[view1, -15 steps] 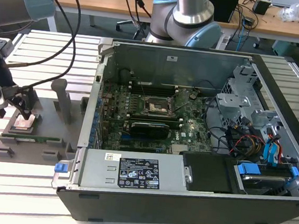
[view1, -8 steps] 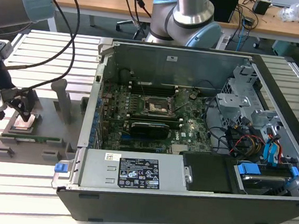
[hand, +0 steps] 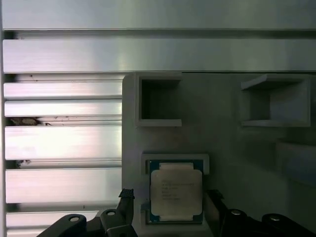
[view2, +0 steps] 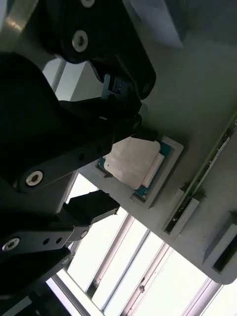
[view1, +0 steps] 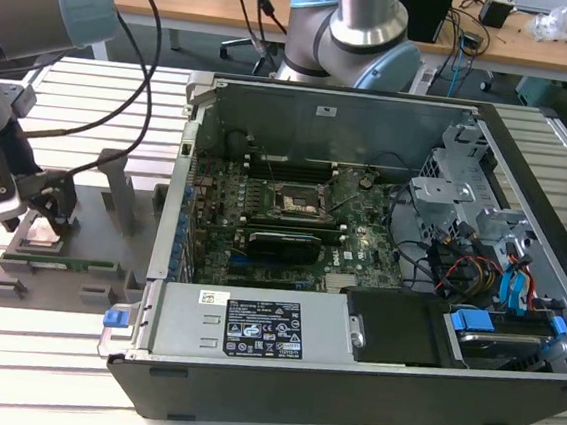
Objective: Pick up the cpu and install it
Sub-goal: 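Pick up the cpu and move it towards the insertion slot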
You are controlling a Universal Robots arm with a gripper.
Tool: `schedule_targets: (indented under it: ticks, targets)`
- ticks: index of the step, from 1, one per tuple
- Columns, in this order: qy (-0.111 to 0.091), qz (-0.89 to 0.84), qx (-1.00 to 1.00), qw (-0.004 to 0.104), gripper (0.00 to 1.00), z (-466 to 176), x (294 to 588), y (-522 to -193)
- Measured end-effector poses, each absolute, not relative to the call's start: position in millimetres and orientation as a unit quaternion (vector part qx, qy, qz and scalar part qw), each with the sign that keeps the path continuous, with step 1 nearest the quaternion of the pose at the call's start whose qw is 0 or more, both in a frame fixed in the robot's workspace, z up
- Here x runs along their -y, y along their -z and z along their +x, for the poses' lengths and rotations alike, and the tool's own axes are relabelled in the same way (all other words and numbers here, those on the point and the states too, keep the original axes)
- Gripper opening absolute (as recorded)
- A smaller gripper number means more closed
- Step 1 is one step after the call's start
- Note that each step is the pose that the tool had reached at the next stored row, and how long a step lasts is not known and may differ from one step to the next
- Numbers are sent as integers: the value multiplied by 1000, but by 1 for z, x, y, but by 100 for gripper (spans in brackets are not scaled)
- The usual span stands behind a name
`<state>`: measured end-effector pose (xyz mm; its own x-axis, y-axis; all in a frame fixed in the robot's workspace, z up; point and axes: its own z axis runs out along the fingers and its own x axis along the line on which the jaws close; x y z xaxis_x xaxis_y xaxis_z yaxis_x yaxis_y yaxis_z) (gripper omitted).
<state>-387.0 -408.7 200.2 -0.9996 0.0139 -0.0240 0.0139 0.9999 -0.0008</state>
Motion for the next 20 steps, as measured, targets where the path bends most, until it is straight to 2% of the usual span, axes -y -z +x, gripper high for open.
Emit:
schedule_targets:
  ticks: [20]
  targets:
    - [0, 7, -1000, 10, 68, -379, 408, -187]
